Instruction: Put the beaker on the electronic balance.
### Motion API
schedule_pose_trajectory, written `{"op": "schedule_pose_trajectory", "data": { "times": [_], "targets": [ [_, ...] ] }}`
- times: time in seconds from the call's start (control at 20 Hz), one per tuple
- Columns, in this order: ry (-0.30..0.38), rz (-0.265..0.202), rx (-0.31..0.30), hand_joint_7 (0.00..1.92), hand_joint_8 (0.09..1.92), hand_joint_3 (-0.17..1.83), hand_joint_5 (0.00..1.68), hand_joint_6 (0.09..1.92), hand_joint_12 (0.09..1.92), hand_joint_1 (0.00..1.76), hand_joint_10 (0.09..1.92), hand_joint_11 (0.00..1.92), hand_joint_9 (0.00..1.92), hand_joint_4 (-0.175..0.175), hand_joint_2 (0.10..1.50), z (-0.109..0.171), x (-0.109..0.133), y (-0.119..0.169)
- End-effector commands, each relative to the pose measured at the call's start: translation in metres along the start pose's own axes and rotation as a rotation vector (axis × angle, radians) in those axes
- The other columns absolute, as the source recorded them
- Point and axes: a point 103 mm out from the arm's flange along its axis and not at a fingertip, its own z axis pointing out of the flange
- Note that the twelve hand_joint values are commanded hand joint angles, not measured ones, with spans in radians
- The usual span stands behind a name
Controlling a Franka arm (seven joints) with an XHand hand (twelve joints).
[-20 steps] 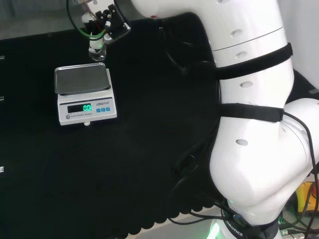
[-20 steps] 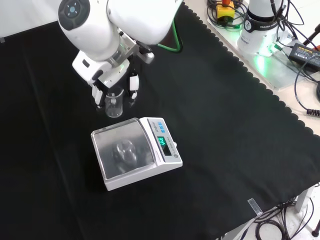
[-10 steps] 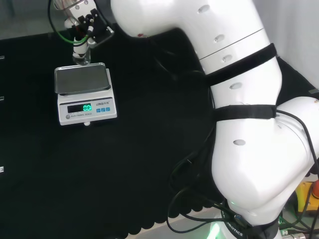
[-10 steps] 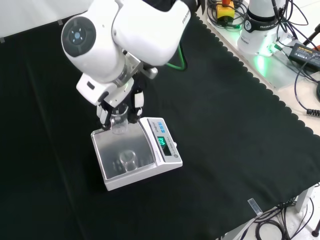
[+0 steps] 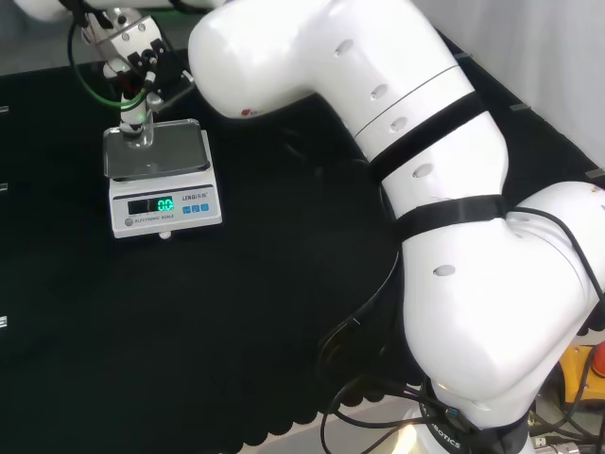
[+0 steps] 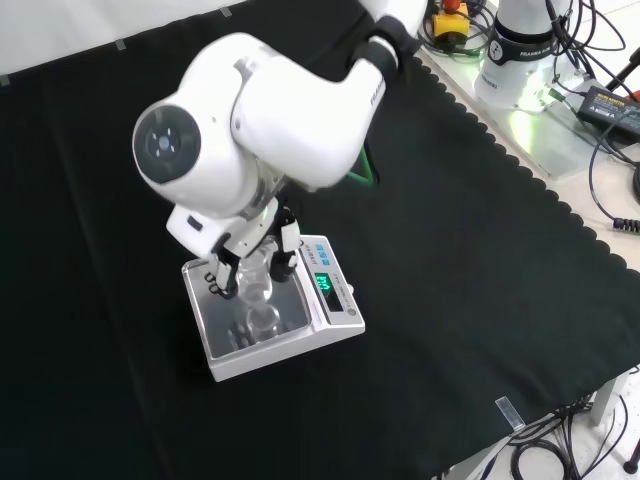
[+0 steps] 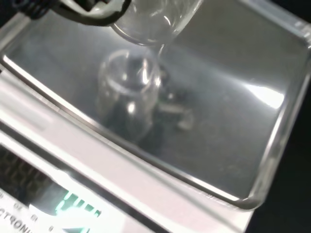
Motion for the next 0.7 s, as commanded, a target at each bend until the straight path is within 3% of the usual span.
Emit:
{"op": "schedule_pose_trajectory", "data": {
  "times": [0.05,0.45,0.7],
  "targets": [
    [-0.011,-0.038,0.055,0.99,0.41,0.58,0.79,0.4,0.93,0.89,0.09,1.14,1.4,-0.103,0.73,0.0198,0.0152,0.0],
    [-0.007,-0.026,0.052,0.97,0.4,0.58,0.76,0.4,0.93,0.88,0.09,1.12,1.38,-0.1,0.73,0.0253,0.0141,-0.0048],
    [-0.026,-0.021,0.056,0.87,0.45,0.57,0.69,0.38,1.02,0.85,0.09,1.0,1.29,-0.084,0.73,0.026,0.0103,-0.0085]
  ]
}}
